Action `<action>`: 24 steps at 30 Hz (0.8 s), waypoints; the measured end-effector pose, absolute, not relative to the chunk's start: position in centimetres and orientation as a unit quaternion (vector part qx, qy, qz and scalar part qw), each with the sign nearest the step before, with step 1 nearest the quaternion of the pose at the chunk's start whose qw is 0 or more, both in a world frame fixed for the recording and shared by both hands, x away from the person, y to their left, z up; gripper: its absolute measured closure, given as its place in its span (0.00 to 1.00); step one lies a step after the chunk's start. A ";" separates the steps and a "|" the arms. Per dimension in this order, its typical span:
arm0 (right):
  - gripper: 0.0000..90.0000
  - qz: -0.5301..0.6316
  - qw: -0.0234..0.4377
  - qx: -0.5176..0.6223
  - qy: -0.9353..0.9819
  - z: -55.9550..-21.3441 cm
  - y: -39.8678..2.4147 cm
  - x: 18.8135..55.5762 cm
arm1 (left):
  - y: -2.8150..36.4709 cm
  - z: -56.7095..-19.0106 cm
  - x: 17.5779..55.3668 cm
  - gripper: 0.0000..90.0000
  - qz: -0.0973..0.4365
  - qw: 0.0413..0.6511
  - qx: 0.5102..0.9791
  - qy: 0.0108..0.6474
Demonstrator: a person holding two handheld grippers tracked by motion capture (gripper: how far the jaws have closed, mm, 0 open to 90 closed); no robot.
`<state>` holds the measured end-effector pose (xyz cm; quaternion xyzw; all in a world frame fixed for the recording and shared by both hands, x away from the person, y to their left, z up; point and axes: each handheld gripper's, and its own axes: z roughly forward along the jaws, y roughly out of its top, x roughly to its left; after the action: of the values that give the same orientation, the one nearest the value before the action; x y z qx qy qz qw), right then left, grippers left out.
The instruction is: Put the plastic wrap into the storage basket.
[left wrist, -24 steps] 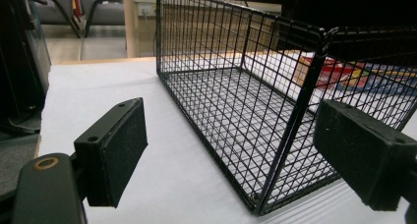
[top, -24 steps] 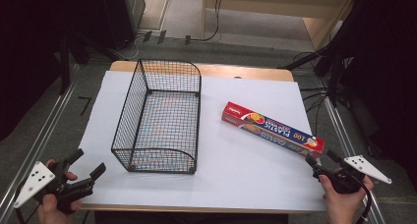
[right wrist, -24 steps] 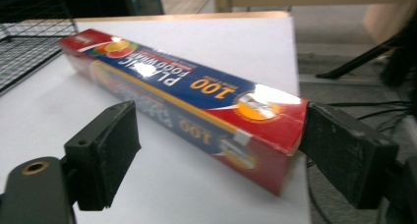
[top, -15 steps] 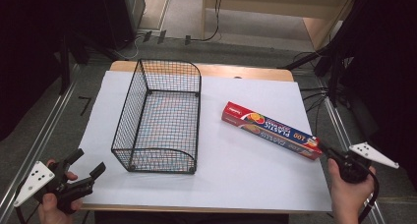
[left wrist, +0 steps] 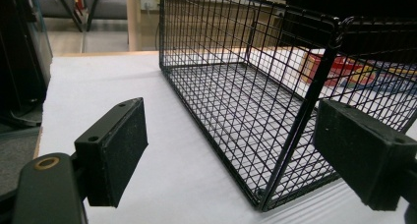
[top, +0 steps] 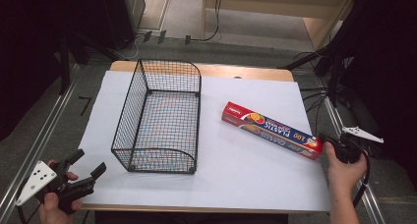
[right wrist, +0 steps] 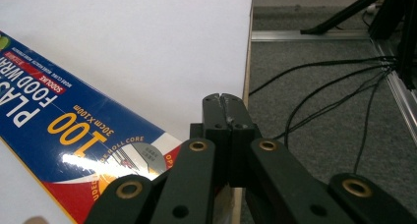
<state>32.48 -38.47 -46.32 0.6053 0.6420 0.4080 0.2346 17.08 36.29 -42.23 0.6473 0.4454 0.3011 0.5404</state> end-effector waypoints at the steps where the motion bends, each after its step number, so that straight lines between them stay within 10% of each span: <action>1: 1.00 0.410 0.233 0.605 0.642 -46.3 -38.5 32.4 | 36.3 -42.2 17.0 0.15 0.301 0.540 0.647 0.445; 24: 1.00 0.402 0.182 0.620 0.649 -45.5 -36.9 28.3 | 36.1 -42.1 17.2 0.15 0.300 0.545 0.646 0.443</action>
<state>28.30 -36.86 -45.54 0.6198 0.6488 0.4023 0.1819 17.16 36.11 -42.15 0.6463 0.4426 0.2996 0.5446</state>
